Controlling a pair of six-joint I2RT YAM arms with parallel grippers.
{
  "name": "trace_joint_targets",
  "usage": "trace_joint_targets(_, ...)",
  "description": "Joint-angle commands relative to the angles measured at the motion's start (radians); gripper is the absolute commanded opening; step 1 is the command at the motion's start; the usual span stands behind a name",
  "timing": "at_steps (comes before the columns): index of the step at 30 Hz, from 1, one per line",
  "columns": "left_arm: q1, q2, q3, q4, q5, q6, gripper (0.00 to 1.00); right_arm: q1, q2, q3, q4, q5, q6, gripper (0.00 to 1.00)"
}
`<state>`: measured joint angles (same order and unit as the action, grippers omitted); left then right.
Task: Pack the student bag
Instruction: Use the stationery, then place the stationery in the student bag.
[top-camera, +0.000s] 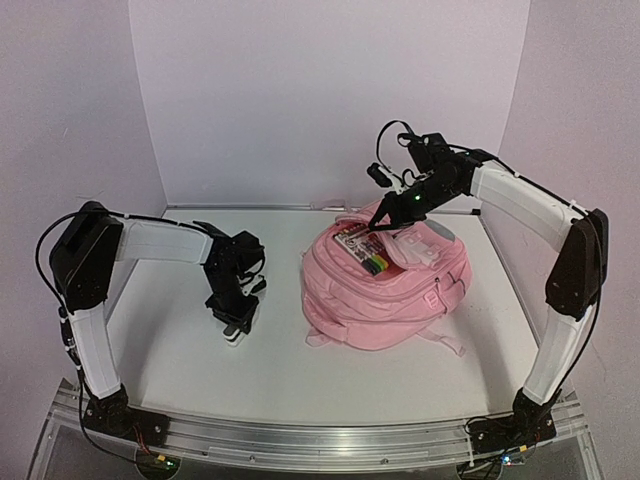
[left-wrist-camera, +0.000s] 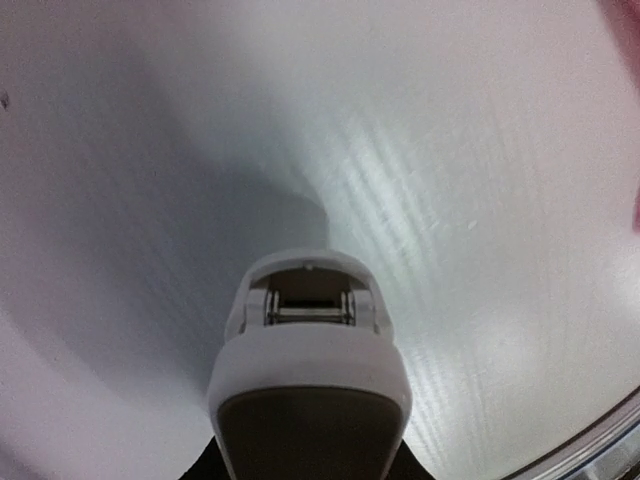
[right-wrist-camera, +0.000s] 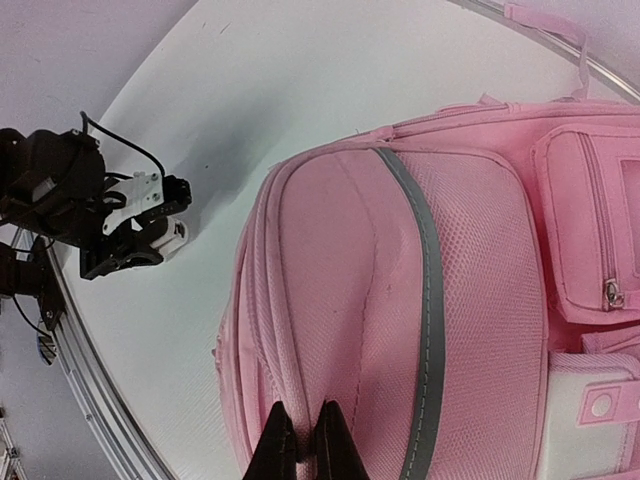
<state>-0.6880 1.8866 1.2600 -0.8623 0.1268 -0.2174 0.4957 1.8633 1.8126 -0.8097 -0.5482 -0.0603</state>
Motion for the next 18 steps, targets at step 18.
trace_joint_targets(18, -0.122, 0.125, 0.368, 0.933, 0.344, -0.893, 0.0, -0.006, -0.007, 0.147, 0.096, -0.087, 0.033, 0.0)
